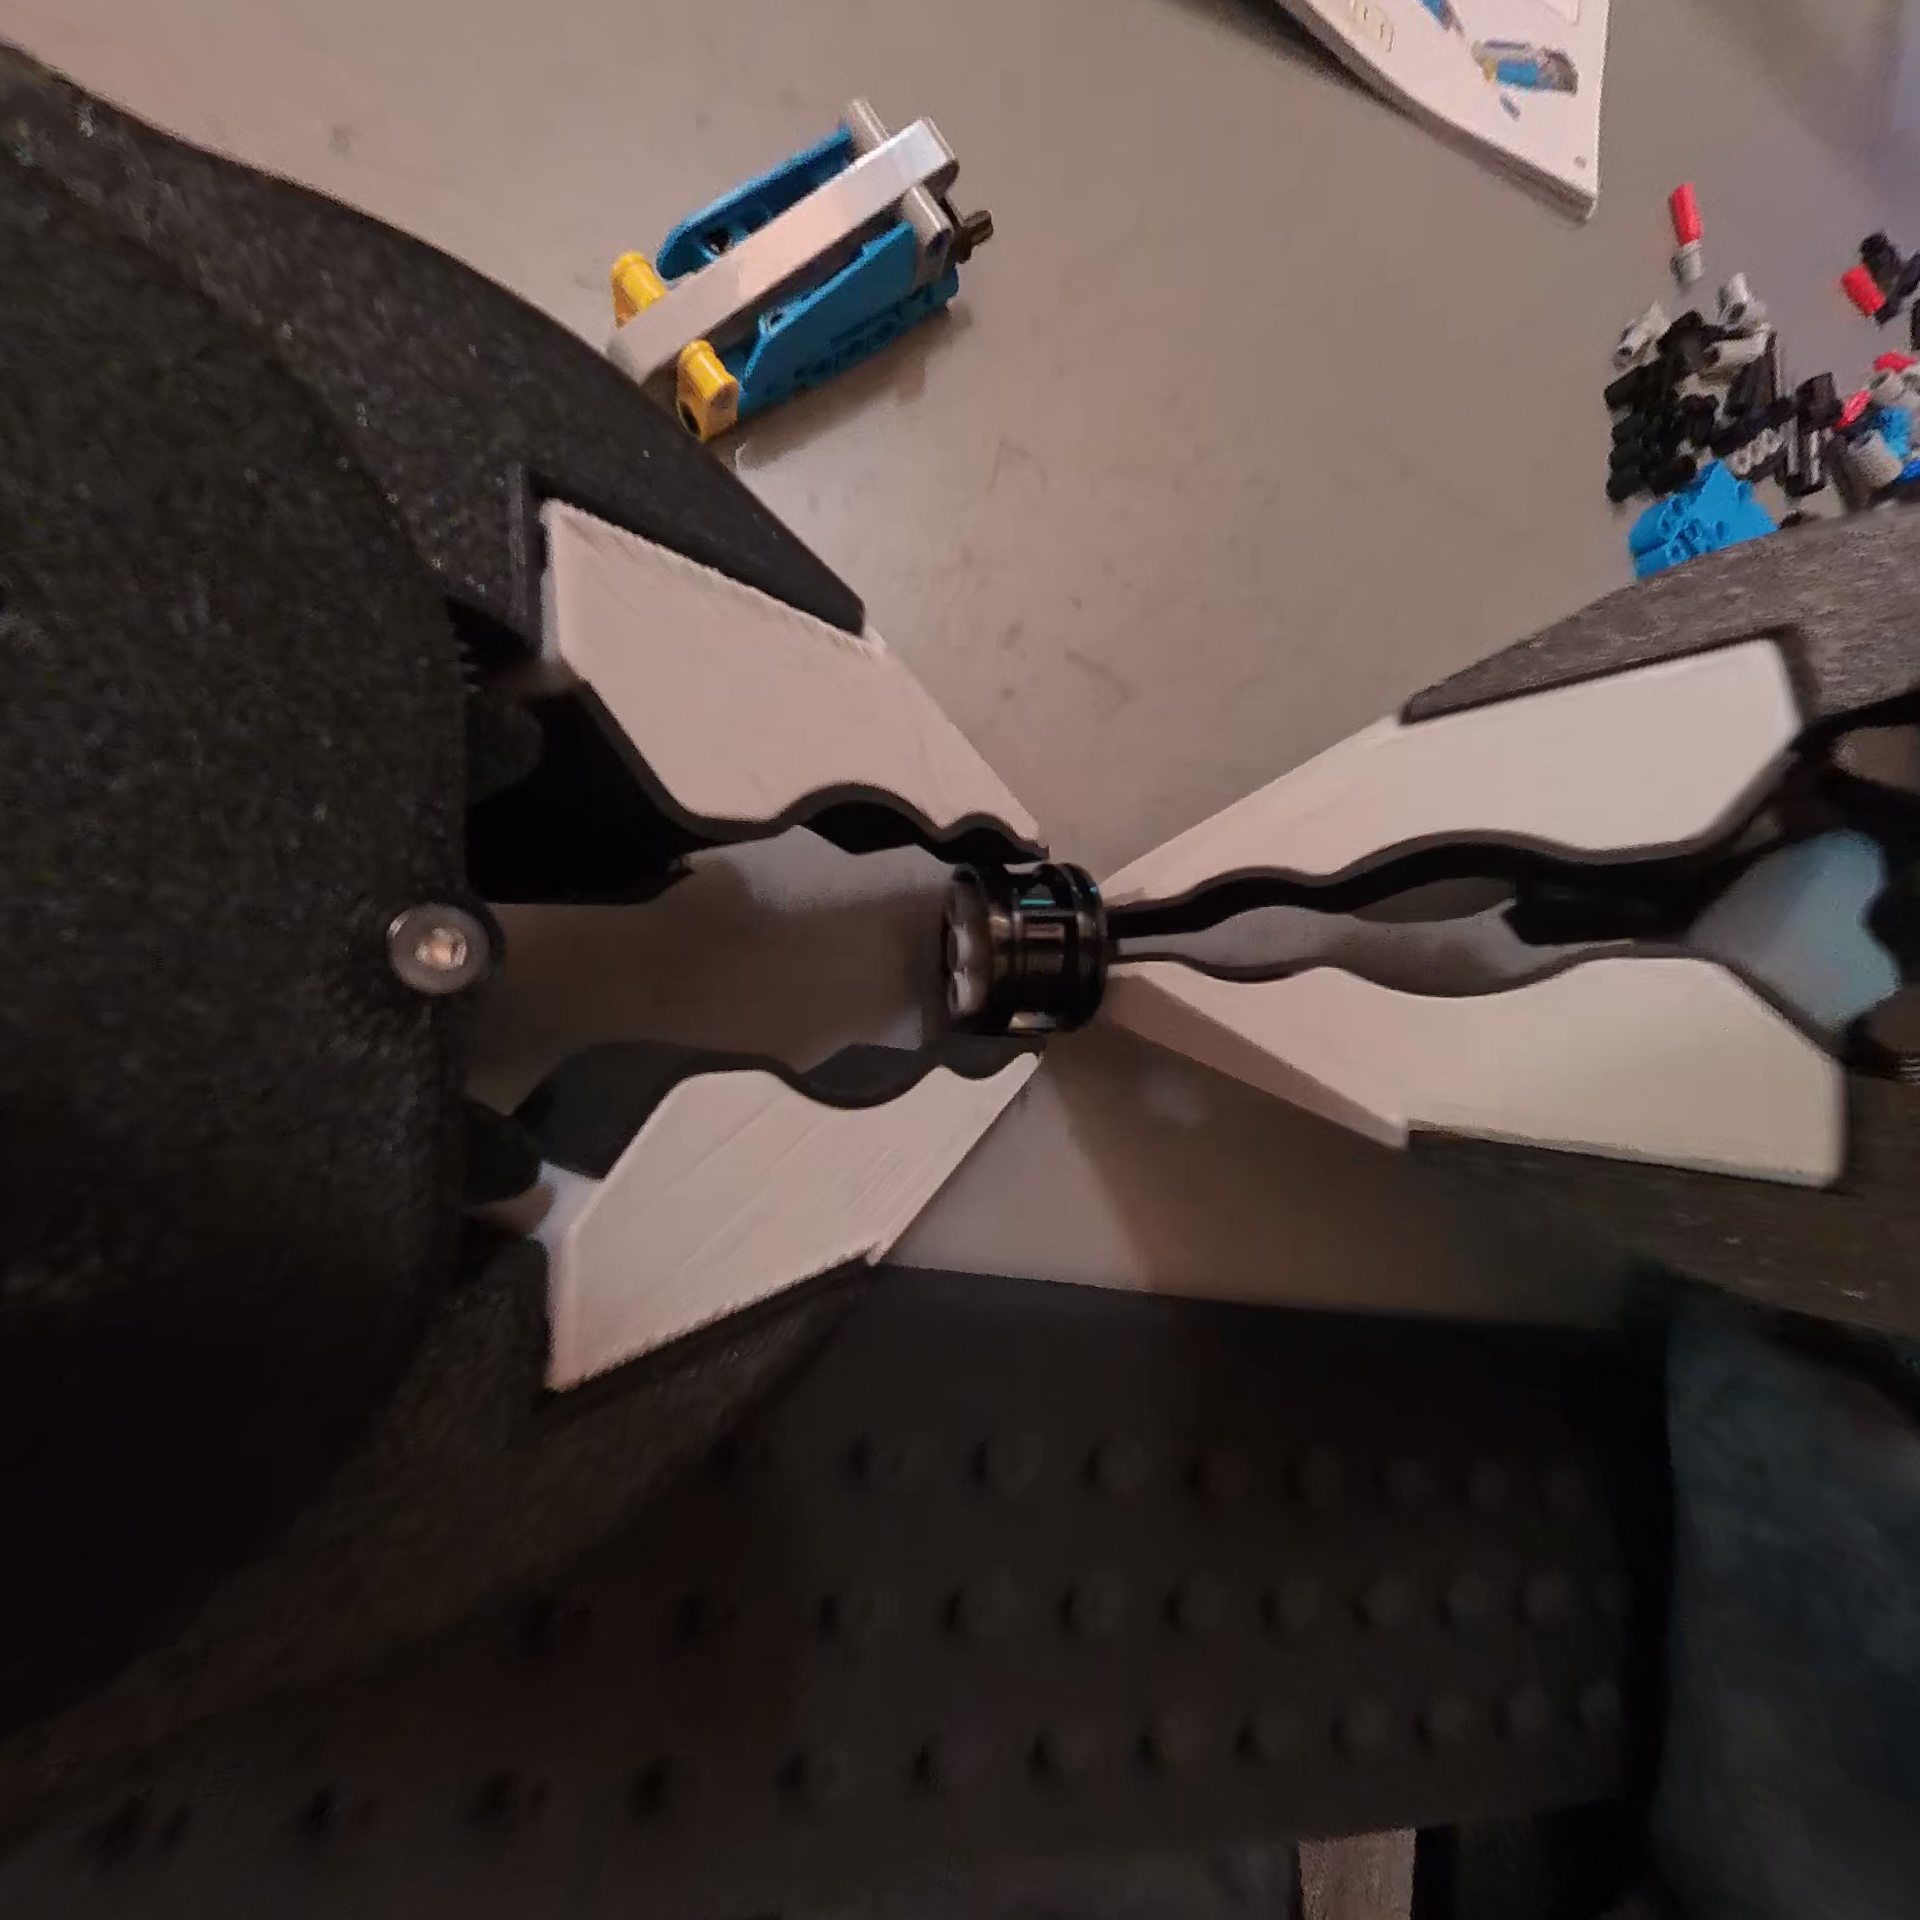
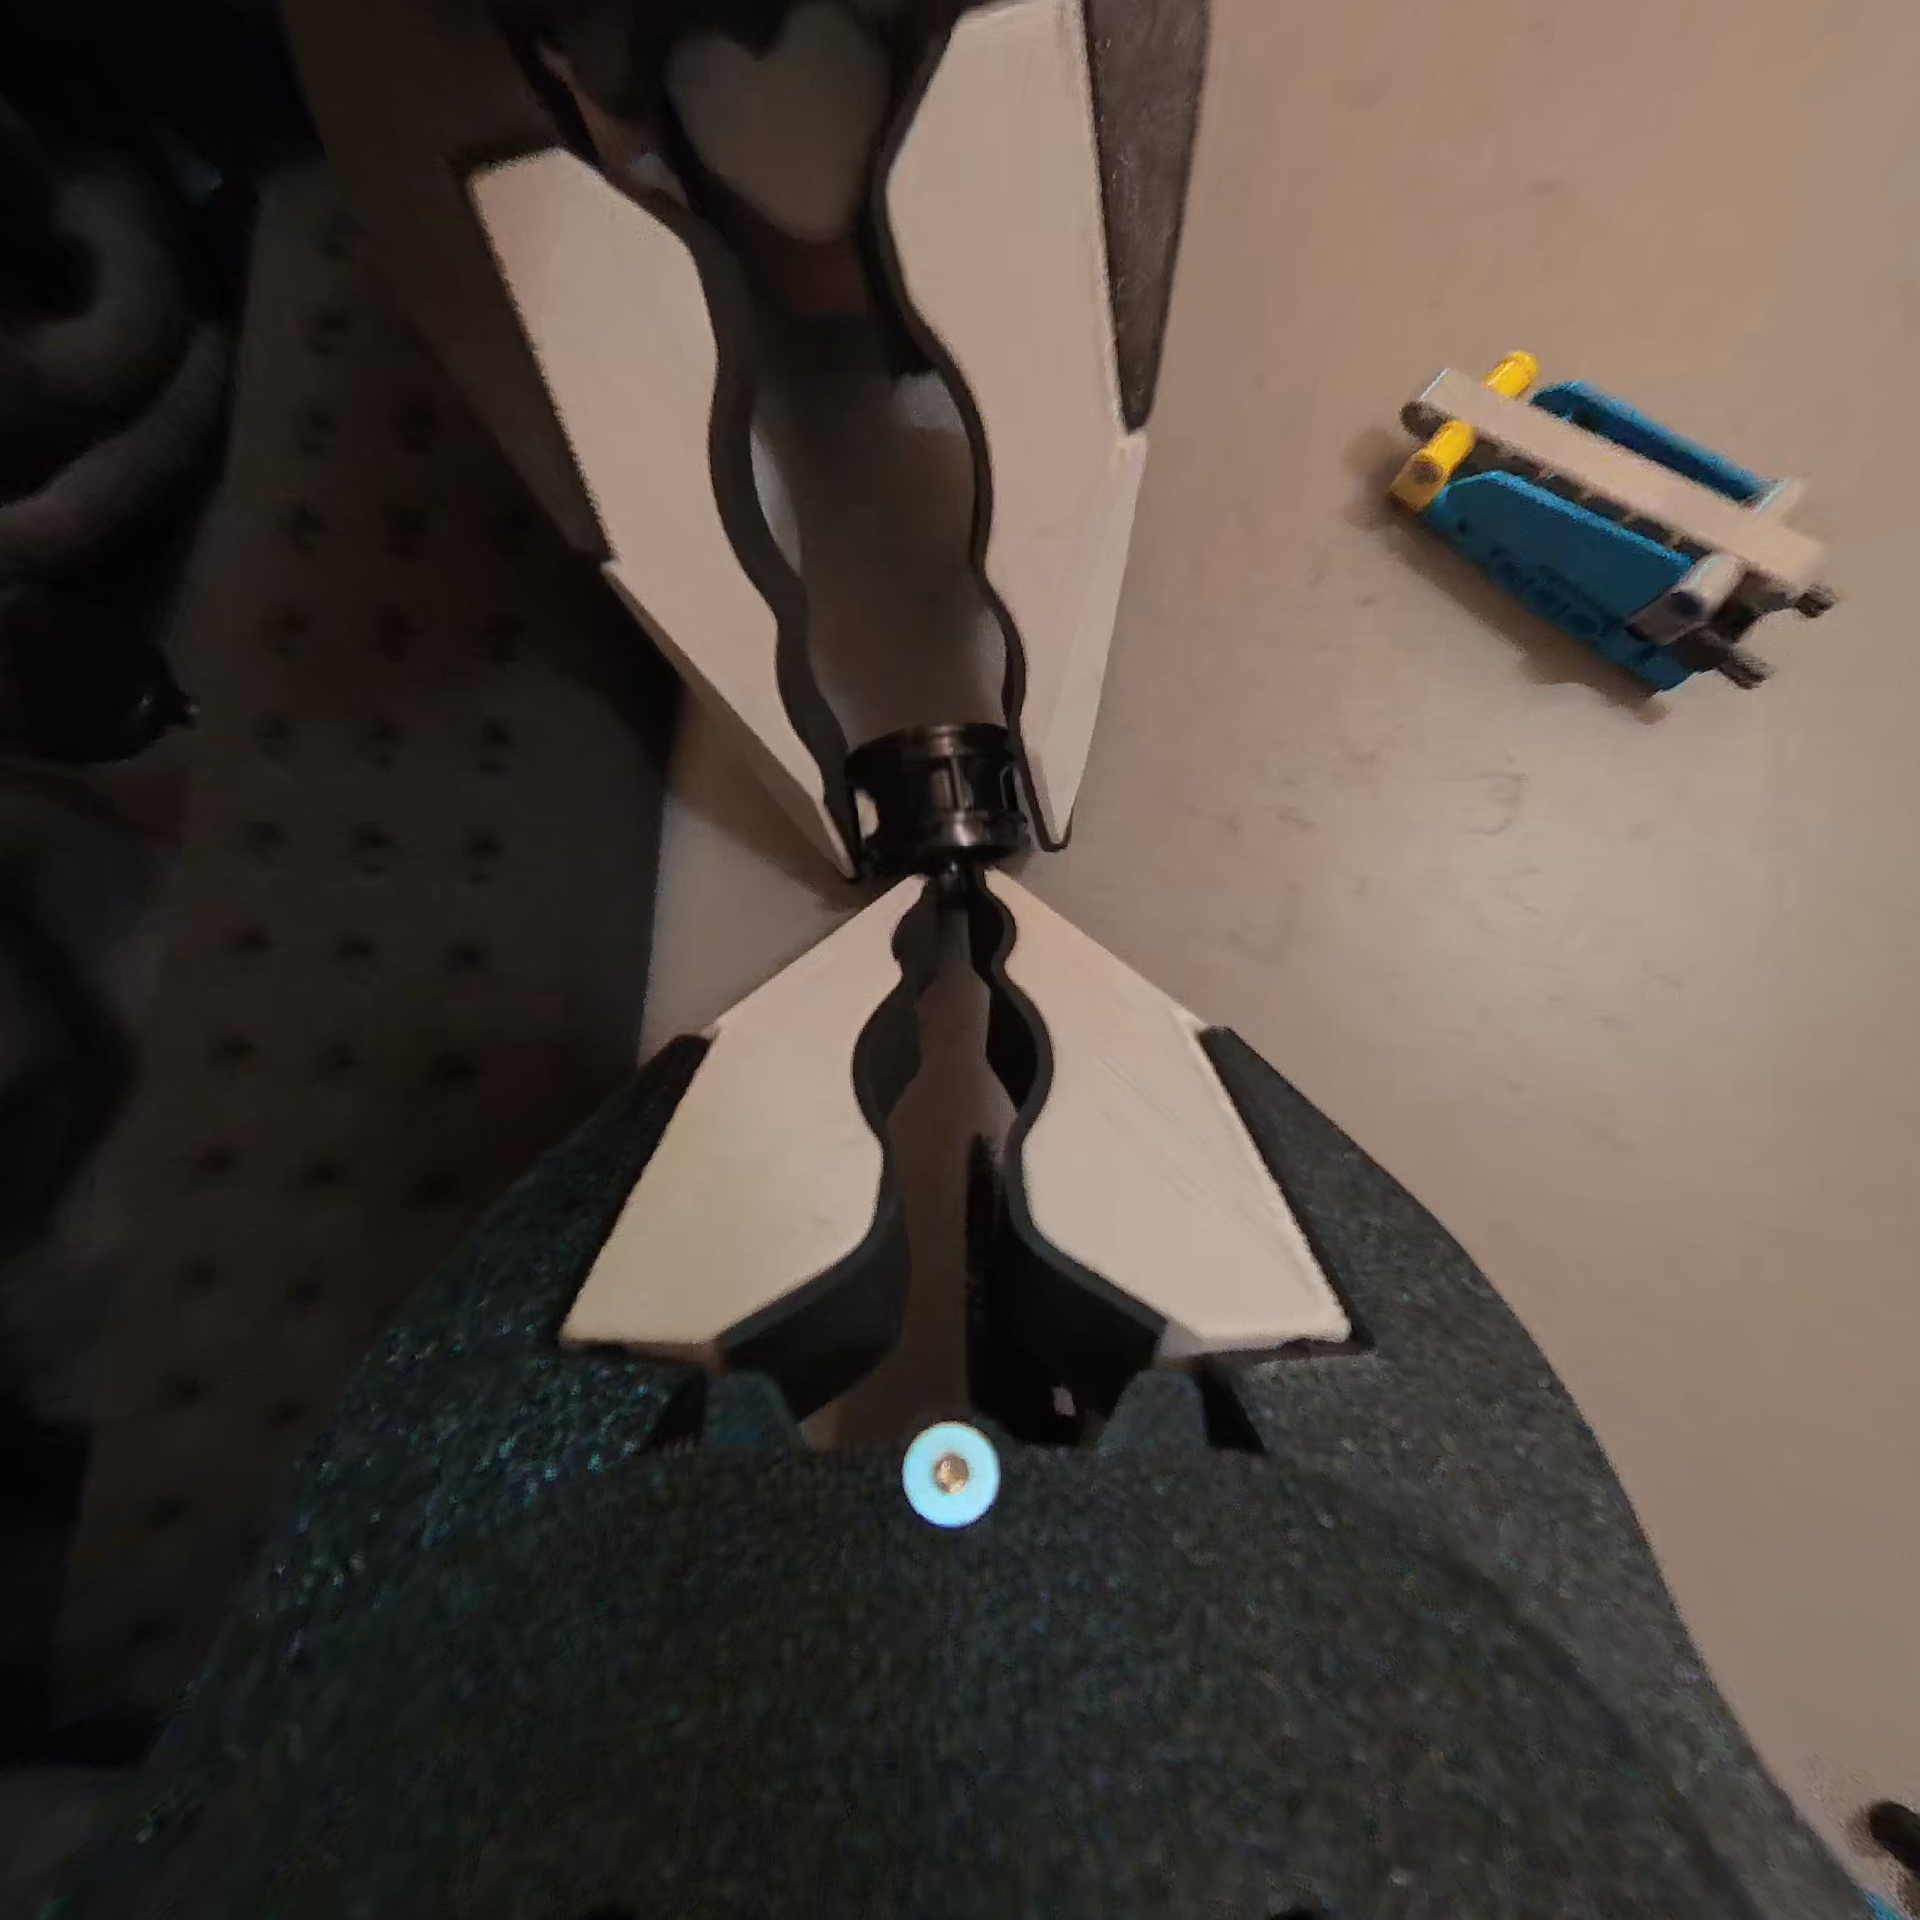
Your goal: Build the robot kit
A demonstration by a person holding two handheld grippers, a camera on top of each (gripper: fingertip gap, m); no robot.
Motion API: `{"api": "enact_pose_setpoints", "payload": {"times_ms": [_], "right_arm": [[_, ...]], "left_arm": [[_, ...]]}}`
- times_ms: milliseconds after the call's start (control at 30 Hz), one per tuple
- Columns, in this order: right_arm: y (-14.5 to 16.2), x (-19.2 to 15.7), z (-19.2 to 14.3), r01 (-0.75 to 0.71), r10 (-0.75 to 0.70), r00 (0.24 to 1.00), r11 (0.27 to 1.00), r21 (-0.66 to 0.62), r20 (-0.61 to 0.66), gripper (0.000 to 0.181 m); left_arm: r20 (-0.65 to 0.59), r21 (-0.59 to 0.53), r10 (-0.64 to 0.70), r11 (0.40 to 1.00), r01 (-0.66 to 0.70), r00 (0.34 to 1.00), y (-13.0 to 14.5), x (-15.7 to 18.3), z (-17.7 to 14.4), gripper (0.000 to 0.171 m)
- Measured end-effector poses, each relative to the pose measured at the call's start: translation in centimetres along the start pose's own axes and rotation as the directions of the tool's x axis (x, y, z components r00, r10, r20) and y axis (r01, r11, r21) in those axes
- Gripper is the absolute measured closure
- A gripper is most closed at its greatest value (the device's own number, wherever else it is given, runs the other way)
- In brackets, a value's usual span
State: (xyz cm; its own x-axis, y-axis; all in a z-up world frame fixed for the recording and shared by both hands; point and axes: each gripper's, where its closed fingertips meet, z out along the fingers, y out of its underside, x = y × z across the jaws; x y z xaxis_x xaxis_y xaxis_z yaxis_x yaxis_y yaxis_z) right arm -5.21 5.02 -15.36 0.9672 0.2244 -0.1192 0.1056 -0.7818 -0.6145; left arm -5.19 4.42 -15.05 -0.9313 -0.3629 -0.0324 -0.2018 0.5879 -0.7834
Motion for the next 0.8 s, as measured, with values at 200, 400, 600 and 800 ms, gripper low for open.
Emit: {"api": "enact_pose_setpoints", "payload": {"times_ms": [200, 400, 600, 800], "right_arm": [[-1.0, 0.5, -0.9, -0.008, 0.005, 1.0, 0.994, 0.109, 0.026, 0.176], [-3.5, 1.8, -4.9, -0.045, 0.04, 0.999, 0.939, 0.34, 0.022, 0.159], [-6.1, 3.8, -5.9, 0.125, -0.01, 0.967, 0.889, 0.441, -0.255, 0.134], [-8.3, 5.8, -3.3, 0.182, 0.025, 0.876, 0.908, 0.378, -0.482, 0.107]], "left_arm": [[0.015, 0.054, -0.031, 0.998, 0.03, 0.999, -0.7, -0.6, -0.6, 0.14], [0.077, 0.215, -0.086, 0.974, 0.067, 0.993, -2.8, -2.5, -2.8, 0.139], [-0.11, 0.425, -0.472, 0.773, 0.471, 0.875, -4.6, -6.2, -5.6, 0.139], [-0.292, 0.478, -0.657, 0.53, 0.701, 0.695, -4.8, -7.6, -6.4, 0.139]]}}
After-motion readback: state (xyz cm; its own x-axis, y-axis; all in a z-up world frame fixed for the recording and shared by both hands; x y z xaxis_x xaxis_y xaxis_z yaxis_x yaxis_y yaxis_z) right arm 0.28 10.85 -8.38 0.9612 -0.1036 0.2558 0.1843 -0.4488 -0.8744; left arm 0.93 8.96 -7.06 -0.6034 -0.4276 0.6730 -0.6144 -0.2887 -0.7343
